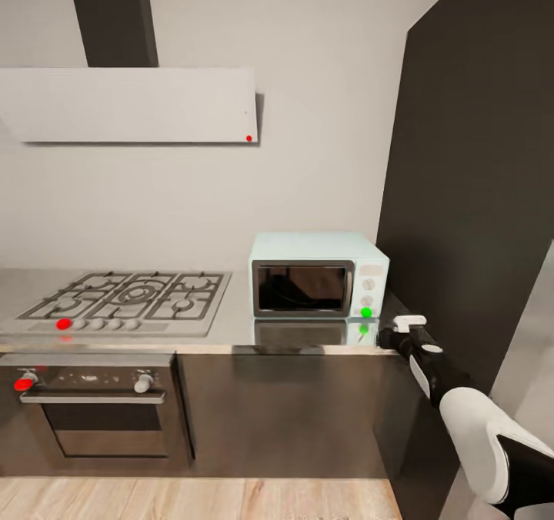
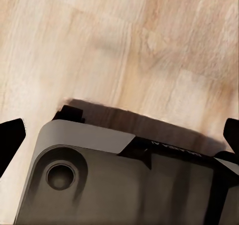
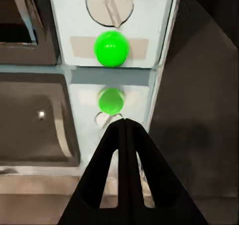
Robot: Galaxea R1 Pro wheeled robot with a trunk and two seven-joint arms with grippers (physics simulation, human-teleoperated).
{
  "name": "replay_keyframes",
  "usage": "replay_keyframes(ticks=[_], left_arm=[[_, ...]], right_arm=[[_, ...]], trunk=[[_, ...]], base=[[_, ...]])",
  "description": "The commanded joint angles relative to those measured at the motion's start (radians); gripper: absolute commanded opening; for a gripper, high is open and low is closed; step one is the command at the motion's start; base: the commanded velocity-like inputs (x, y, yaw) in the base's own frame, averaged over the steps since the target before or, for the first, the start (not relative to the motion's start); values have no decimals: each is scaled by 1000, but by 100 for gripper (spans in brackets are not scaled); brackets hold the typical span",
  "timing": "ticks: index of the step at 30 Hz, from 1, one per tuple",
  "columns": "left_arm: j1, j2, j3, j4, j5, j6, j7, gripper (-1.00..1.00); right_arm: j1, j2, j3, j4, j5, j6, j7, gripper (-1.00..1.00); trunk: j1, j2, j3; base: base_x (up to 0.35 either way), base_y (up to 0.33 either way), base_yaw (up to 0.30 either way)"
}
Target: In the kitchen, take the popcorn bag from the countertop, put it into the microwave, and heat it until the popcorn is cooked so the cooked popcorn ends up inside the bag.
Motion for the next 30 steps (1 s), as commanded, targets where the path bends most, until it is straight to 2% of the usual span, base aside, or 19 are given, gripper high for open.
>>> replay_keyframes(ticks=[1, 2, 5, 7, 10, 13, 14, 15, 16, 17, 18, 19, 20, 23, 26, 30], left_arm=[[-1, 0, -2, 1, 7, -3, -5, 100], [-1, 0, -2, 1, 7, -3, -5, 100], [-1, 0, -2, 1, 7, -3, -5, 100], [-1, 0, -2, 1, 7, -3, -5, 100], [-1, 0, -2, 1, 7, -3, -5, 100], [-1, 0, -2, 1, 7, -3, -5, 100], [-1, 0, -2, 1, 7, -3, -5, 100], [-1, 1, -2, 1, 7, -3, -5, 100], [-1, 2, -1, 1, 6, -3, -5, 100], [-1, 2, -1, 1, 7, -3, -5, 100], [-1, 2, -1, 1, 7, -3, -5, 100], [-1, 2, 0, 1, 7, -3, -5, 100], [-1, 2, 0, 1, 7, -3, -5, 100], [-1, 2, 0, 1, 7, -3, -5, 100], [-1, 2, -1, 2, 7, -3, -5, 100], [-1, 2, 0, 2, 7, -3, -5, 100]], right_arm=[[0, 4, -8, -68, 4, 54, 9, -100], [0, 9, -8, -131, 1, 99, 14, -100], [0, 16, -9, -216, 0, 187, 69, -100], [0, 18, -9, -224, 0, 228, 92, -100], [7, 16, -10, -202, 6, 248, 102, -100], [68, 12, -12, -182, 3, 254, 103, -100], [110, 11, -12, -143, 3, 254, 101, -100], [143, 4, -13, 97, 4, 226, 88, -100], [146, 2, -11, 219, 6, 172, 82, -100], [148, 1, -7, 312, 7, 110, 64, -100], [158, 1, -5, 347, 11, 82, 44, -100], [187, 1, -4, 365, 15, 66, 29, -100], [256, 2, -4, 376, 18, 56, 18, -100], [397, 2, -3, 382, 20, 38, 8, -100], [558, 3, -3, 384, 18, -21, -13, -100], [632, 6, -3, 385, 17, -25, -19, -100]], trunk=[[-1, -1, -1], [-1, -1, -1], [-1, -1, -1], [-1, -1, -1], [-1, -1, -1], [-1, -1, -1], [-1, -1, -1], [-1, -1, -1], [-1, -1, -1], [-1, -1, -1], [-1, -1, -1], [-1, -1, -1], [-1, -1, -1], [-1, -1, -1], [-1, -1, -1], [-1, -1, -1]], base=[[-338, 0, 0], [-326, 0, 0], [-310, 0, 0], [-301, 0, 0], [-286, 0, 0], [-156, 0, 0], [-26, 0, 0], [-4, 0, 0], [-1, 0, 0], [0, 0, 0], [0, 0, 0], [0, 0, 0], [0, 0, 0], [0, 0, 0], [0, 0, 0], [0, 0, 0]])
